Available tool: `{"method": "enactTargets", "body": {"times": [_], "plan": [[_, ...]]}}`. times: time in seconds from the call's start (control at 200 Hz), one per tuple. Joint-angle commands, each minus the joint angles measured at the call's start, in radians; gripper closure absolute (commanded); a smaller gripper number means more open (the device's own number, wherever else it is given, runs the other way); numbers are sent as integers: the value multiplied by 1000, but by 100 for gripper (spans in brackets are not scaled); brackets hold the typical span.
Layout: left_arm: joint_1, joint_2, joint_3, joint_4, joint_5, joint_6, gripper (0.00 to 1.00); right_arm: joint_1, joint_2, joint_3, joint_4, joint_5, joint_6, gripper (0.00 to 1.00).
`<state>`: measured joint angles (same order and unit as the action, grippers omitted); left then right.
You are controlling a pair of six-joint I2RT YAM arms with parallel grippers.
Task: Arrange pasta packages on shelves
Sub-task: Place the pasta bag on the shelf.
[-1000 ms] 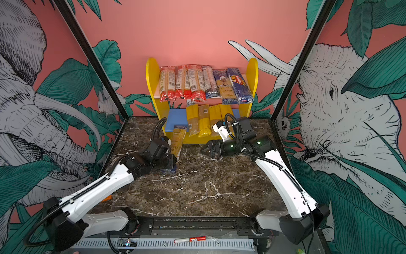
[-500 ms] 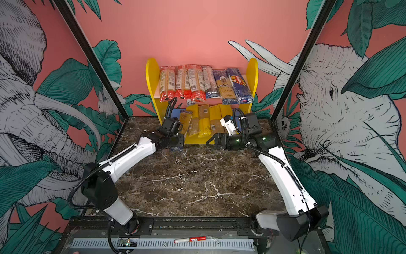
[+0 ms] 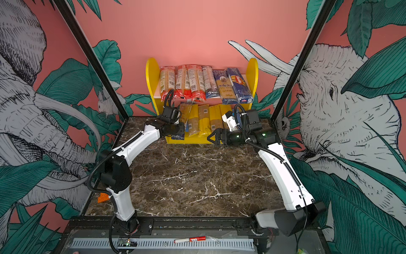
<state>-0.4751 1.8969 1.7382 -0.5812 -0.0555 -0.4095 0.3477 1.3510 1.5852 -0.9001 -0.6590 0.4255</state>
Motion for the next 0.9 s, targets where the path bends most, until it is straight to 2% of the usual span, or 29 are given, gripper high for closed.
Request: {"method": "enactTargets", "body": {"times": [0.0,0.555,0.65,0.725,0.895], "plan": [[53,-4,93,130,17,-2,100,-5,-1,23,24,20,22,1],[102,95,152,155,47,-36,100,-7,1,44,8,55,45,1],[104,103,152,147,51,-41,79,-7,1,45,7,58,46,1],[104,107,146,151,56,-50,58,-7,2,42,4,60,46,1],[105,117,148,146,70,-63,39,-7,5,47,-4,58,42,1]]}}
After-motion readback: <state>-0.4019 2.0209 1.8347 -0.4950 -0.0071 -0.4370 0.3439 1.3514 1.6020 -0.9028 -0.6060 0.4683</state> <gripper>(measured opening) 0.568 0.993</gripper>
